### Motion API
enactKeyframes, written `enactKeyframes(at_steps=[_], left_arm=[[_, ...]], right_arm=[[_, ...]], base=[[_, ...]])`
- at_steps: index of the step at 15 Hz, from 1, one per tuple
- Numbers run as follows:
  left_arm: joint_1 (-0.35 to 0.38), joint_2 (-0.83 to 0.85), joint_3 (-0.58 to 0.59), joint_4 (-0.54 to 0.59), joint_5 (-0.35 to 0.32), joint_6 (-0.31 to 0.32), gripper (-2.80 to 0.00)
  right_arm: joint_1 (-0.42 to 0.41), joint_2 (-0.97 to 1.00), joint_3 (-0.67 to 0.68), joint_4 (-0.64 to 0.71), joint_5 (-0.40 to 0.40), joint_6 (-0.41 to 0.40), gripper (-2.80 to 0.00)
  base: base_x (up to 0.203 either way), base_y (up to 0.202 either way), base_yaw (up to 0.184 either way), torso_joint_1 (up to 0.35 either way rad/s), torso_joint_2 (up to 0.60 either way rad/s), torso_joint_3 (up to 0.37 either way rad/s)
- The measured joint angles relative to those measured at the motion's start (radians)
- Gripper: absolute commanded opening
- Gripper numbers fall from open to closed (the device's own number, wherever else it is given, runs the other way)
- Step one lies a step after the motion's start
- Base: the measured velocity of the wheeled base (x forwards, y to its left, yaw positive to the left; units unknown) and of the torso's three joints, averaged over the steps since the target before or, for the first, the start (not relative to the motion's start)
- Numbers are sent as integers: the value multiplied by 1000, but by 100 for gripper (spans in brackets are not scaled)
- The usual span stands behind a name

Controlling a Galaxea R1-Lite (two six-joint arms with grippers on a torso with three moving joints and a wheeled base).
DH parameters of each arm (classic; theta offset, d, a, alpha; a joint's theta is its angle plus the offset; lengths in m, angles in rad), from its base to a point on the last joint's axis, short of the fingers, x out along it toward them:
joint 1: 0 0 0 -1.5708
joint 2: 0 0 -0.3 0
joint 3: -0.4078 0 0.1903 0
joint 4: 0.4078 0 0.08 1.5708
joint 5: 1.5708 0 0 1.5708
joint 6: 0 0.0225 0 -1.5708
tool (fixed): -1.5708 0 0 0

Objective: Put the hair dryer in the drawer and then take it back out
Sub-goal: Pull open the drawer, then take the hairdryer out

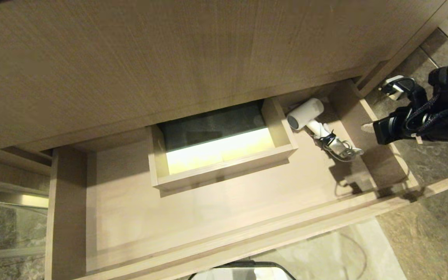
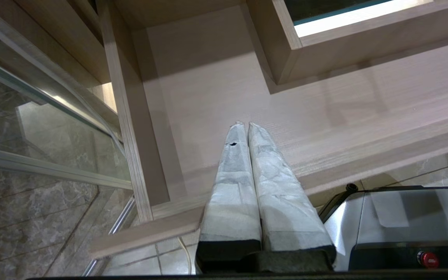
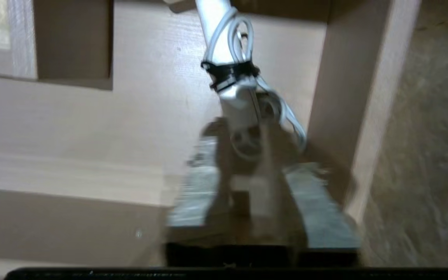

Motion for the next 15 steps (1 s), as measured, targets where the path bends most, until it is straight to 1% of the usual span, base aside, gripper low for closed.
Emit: enactKeyframes(at_steps=[6,9,13,15], left_arm=[[0,0,0,0,1,0,-280],[0,0,0,0,0,0,-280],[0,0,0,0,0,0,-280],[0,0,0,0,0,0,-280]], right_arm=[[0,185,-125,-64,3,-18,0],[0,260,-172,-56,4,-34,0],[13,342,-219,-59,60,-59,0],[25,383,-262,-63,65,-71,0]], base=[[0,0,0,0,0,0],[0,0,0,0,0,0],[0,0,0,0,0,0],[0,0,0,0,0,0]])
